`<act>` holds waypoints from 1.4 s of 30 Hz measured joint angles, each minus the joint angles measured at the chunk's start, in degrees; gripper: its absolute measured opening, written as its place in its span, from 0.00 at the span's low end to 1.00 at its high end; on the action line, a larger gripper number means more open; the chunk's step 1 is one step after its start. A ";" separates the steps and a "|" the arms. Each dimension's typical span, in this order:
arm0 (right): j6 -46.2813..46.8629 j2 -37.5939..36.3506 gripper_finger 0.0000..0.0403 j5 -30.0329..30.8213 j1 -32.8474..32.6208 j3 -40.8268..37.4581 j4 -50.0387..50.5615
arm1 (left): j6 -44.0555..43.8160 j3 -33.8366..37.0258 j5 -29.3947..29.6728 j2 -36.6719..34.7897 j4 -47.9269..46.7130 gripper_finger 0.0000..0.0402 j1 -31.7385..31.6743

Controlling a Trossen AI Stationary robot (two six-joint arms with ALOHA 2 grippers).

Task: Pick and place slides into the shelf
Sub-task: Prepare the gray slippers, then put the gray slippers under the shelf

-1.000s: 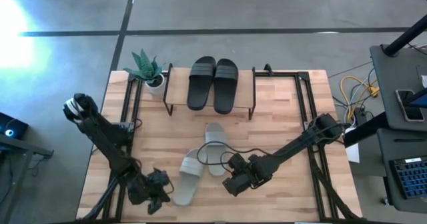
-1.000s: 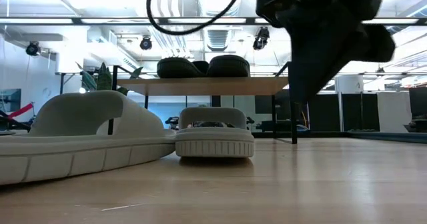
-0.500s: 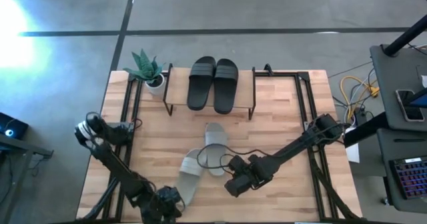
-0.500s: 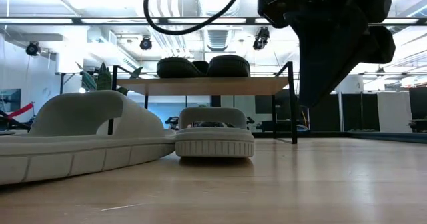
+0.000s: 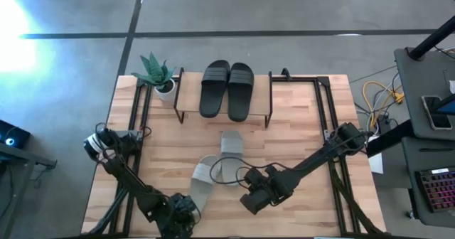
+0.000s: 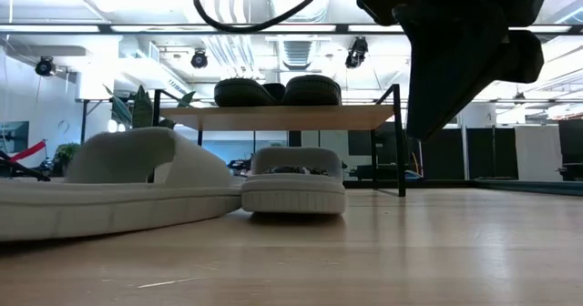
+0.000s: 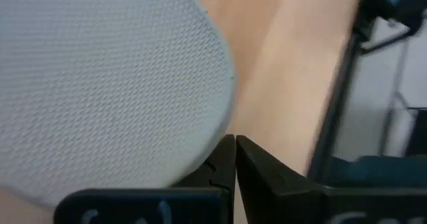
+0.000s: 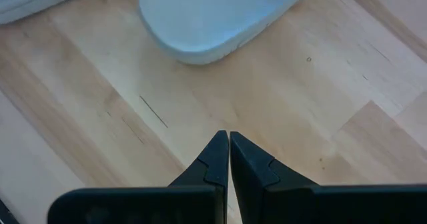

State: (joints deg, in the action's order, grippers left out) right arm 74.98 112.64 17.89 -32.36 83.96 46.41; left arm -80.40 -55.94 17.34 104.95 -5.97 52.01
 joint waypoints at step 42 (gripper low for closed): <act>13.94 -0.02 0.02 4.39 -1.70 -0.22 -17.26 | 19.71 0.96 15.88 -8.33 -1.46 0.00 -5.34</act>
State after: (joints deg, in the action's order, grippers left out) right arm 88.92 112.62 22.27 -34.06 83.74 29.16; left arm -60.69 -54.99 33.22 96.62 -7.43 46.67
